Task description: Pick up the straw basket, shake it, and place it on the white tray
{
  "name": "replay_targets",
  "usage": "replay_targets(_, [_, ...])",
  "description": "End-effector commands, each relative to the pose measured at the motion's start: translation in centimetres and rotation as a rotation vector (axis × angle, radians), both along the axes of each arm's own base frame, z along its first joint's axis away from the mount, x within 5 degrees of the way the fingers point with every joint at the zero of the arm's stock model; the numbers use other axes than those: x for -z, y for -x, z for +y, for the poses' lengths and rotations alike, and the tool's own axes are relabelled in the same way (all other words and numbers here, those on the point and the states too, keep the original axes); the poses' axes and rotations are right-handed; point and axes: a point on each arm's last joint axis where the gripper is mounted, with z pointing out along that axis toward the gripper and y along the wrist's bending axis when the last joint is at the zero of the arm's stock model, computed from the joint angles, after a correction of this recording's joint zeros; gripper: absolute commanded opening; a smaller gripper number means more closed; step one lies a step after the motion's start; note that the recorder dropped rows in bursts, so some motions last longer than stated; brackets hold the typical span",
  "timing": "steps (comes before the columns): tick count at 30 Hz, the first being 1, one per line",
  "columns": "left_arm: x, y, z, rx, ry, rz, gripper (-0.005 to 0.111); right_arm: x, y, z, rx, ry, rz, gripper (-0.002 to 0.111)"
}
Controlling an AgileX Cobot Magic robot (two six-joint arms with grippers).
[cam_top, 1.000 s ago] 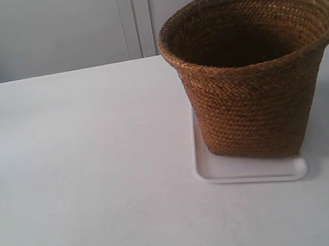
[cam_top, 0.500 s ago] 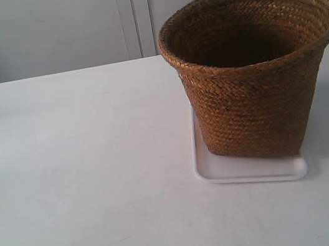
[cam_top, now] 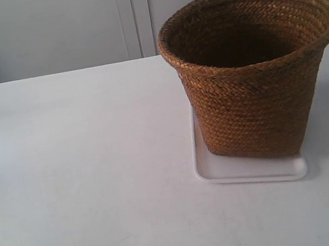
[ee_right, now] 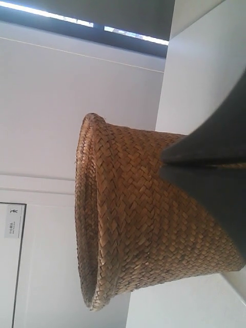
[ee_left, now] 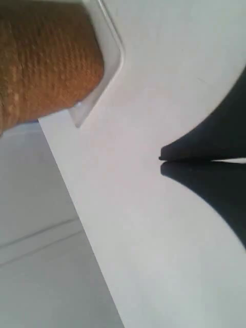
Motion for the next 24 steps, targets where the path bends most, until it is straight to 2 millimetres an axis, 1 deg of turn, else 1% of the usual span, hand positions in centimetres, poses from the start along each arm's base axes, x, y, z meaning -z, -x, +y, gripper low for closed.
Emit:
replay_targets(1, [2.1,-0.2,0.7,-0.131,-0.021,0.023,0.000,0.1,0.0,0.0,-0.001,0.002,-0.006,0.001])
replay_targets(4, [2.9,-0.5,1.1,-0.215,-0.014,0.006,0.000,0.1,0.0,0.0,-0.001,0.002,-0.006,0.001])
replay_targets(7, [3.3,-0.7,1.4,-0.266,-0.008,-0.008,0.000,0.1,0.0,0.0,-0.001,0.002,-0.006,0.001])
replay_targets(13, [3.2,-0.8,1.5,-0.279,0.000,-0.032,0.000,0.1,0.0,0.0,-0.001,0.002,-0.006,0.001])
replay_targets(19, [3.4,-0.8,1.5,-0.279,0.028,-0.009,0.000,0.1,0.0,0.0,-0.001,0.002,-0.006,0.001])
replay_targets(24, [3.4,-0.8,2.2,-0.368,-0.007,-0.012,0.000,0.1,0.0,0.0,-0.001,0.002,-0.006,0.001])
